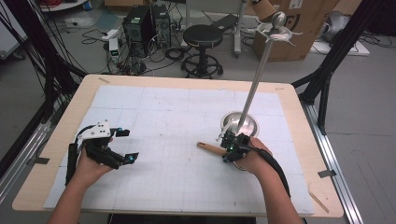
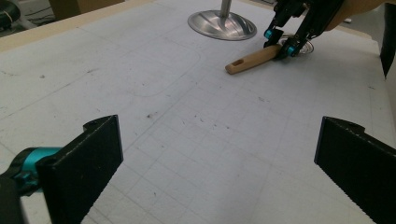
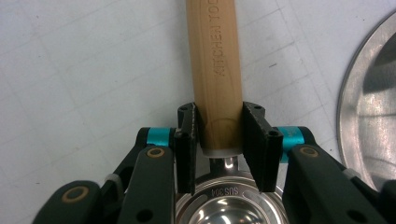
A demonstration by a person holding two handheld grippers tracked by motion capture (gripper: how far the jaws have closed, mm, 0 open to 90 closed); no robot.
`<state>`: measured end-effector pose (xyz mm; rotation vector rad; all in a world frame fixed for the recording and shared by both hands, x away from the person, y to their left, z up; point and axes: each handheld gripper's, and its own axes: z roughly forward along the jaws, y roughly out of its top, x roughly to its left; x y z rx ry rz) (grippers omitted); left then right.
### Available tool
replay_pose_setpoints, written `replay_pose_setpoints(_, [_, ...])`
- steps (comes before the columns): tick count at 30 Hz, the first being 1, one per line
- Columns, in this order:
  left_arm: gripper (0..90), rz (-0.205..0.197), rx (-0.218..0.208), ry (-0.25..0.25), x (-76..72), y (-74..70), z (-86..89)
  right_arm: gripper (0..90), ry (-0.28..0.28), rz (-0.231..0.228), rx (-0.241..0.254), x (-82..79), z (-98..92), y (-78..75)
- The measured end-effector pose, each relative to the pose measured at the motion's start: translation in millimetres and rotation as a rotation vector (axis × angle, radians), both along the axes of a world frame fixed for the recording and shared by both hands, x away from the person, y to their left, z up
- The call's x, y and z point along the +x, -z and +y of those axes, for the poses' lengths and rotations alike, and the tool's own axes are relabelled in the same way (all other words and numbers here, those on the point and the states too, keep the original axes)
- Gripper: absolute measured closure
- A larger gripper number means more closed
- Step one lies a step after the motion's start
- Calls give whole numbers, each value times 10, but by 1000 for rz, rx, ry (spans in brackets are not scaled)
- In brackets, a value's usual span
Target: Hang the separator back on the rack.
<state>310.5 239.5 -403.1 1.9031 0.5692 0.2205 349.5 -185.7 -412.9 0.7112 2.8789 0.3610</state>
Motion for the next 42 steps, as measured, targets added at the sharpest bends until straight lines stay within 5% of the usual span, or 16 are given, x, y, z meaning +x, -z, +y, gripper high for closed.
replay_pose_setpoints(8, [16, 2, 1, 1, 6, 3, 3, 688, 27, 8, 20, 9, -22, -5])
replay_pose_setpoints(16, [16, 5, 2, -2, 7, 4, 6, 691, 51, 28, 115, -12, -102, -75])
replay_pose_setpoints(29, [16, 1, 1, -2, 4, 0, 4, 691, 24, -82, 195, -163, -113, -248])
replay_pose_setpoints(42, [16, -2, -12, -3, -1, -13, 19, 691, 54, -199, 364, -310, -286, -543])
